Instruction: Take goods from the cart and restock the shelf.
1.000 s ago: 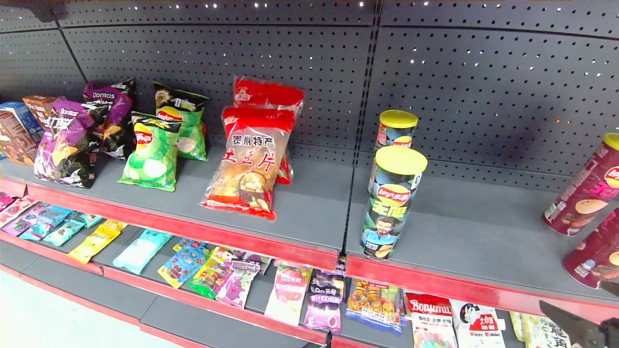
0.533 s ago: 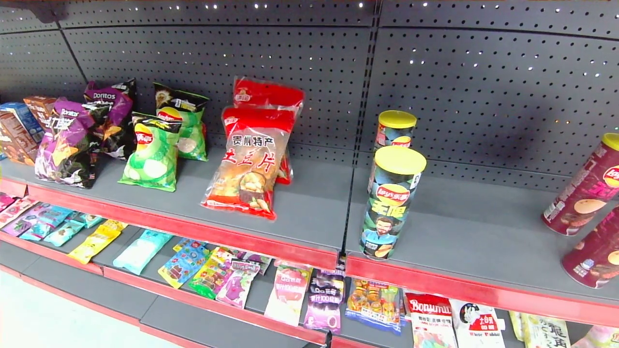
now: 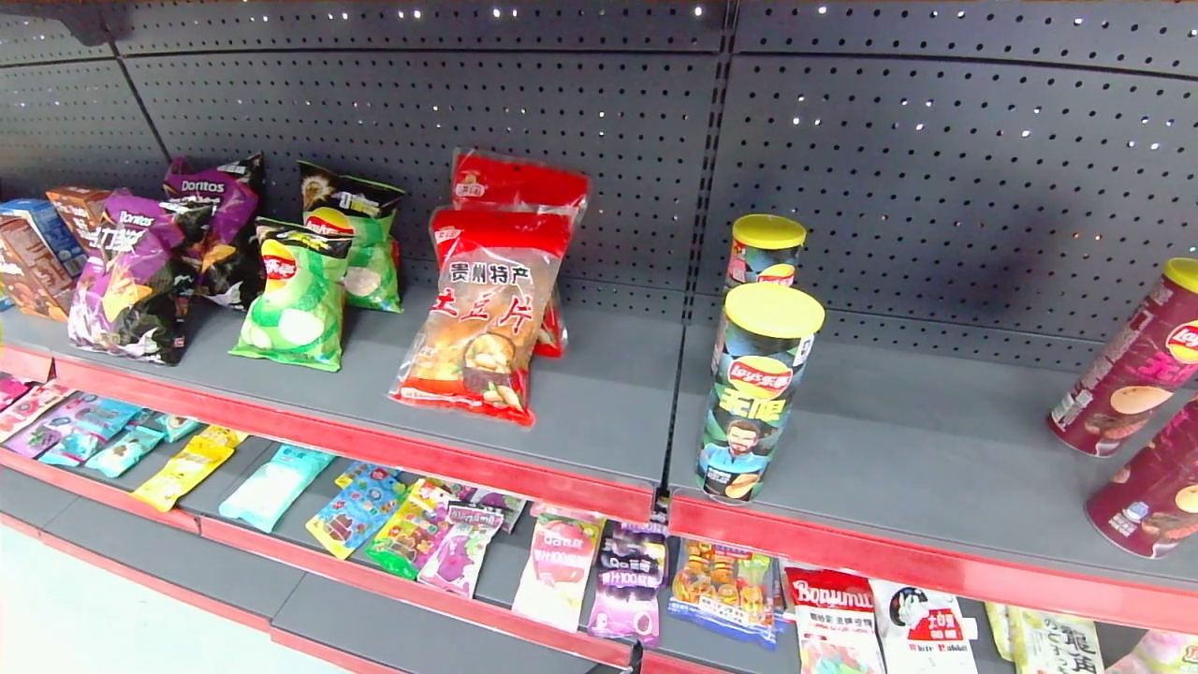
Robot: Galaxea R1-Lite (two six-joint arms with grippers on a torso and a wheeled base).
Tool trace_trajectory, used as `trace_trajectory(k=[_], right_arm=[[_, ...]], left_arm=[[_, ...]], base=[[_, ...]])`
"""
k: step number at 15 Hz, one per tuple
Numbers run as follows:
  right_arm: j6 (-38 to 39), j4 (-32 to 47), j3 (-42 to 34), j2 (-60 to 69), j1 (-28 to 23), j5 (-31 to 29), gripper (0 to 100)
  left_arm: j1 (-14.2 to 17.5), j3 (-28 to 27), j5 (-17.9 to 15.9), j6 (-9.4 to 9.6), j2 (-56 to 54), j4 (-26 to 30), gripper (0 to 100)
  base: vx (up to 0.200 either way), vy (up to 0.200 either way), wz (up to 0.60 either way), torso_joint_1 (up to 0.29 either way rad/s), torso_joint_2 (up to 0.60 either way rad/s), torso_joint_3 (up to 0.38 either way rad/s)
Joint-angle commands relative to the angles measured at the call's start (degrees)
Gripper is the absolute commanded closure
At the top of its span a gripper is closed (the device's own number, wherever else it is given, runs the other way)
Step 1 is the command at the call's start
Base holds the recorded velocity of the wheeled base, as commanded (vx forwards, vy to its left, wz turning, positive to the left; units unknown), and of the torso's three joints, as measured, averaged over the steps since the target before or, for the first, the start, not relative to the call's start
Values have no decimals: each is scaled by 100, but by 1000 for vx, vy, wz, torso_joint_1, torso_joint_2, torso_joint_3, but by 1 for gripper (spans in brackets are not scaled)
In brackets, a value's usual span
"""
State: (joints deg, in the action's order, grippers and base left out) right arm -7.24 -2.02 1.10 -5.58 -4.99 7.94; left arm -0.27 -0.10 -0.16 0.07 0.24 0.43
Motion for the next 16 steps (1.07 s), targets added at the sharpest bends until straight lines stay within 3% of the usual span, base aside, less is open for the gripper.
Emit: trace_trajectory(k=[1,4,6,9,16], right_arm=[[144,-53,-83,13,15,85,0],[241,-88,-101,-4,50,50,0],[302,-70,-110,49,674,15,0],[733,202,-101,558,499,-811,0],[742,202,-101,558,507,-776,0]], left_arm=[[0,1,-37,54,-7,-8,0],[0,1,-54,10,-7,1,0],[0,1,-54,19,2,1,0],[0,1,-54,19,2,1,0],[0,1,-54,19,2,1,0]], base=[[0,0,0,0,0,0],[0,0,0,0,0,0],[0,0,0,0,0,0],[0,0,0,0,0,0],[0,0,0,0,0,0]])
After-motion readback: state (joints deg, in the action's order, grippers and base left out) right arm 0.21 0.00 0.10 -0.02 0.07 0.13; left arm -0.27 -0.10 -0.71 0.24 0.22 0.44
